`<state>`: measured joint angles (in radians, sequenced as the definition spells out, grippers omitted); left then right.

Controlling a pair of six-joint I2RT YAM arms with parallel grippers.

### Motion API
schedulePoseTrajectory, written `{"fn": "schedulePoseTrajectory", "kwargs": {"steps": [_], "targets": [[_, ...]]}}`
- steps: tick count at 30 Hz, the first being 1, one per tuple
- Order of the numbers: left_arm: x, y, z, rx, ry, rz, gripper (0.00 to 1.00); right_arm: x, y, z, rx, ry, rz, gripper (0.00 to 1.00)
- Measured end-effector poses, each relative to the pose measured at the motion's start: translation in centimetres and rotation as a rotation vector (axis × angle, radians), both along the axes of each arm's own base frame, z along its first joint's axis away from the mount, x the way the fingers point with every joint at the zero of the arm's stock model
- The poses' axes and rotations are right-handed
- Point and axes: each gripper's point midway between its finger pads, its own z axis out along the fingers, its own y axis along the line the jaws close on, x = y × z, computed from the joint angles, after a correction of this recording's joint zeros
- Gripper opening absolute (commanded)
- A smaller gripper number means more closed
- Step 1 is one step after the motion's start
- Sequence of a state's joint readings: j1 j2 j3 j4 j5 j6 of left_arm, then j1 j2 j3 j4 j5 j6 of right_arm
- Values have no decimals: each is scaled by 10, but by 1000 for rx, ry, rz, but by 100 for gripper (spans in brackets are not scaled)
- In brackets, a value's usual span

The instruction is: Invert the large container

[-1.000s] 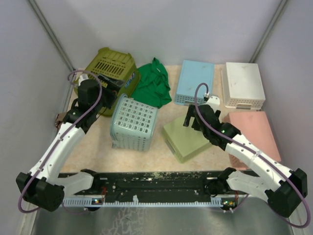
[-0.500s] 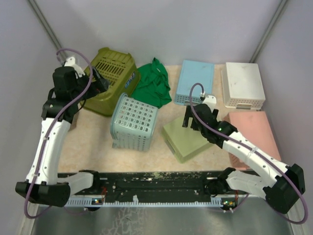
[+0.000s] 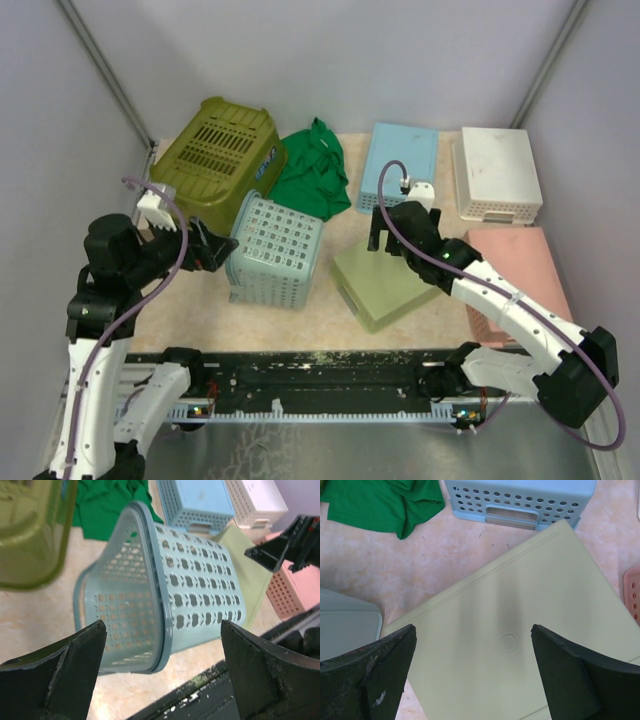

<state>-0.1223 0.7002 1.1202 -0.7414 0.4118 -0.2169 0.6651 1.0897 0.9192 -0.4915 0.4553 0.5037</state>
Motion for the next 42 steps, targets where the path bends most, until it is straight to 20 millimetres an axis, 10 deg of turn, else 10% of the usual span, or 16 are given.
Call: {"fn": "schedulePoseTrajectory", "kwargs": {"steps": [16,31,42], "targets": [[-23,-44,-73,-217,244,-215,100,-3,0,13,30,-33,10,97],[-50,-67,-75,-394,237,-327,95,-2,1,20,42,-40,11,97],[-63,-78,-78,-408,256,-391,69,-3,9,22,86,-27,20,97]]}}
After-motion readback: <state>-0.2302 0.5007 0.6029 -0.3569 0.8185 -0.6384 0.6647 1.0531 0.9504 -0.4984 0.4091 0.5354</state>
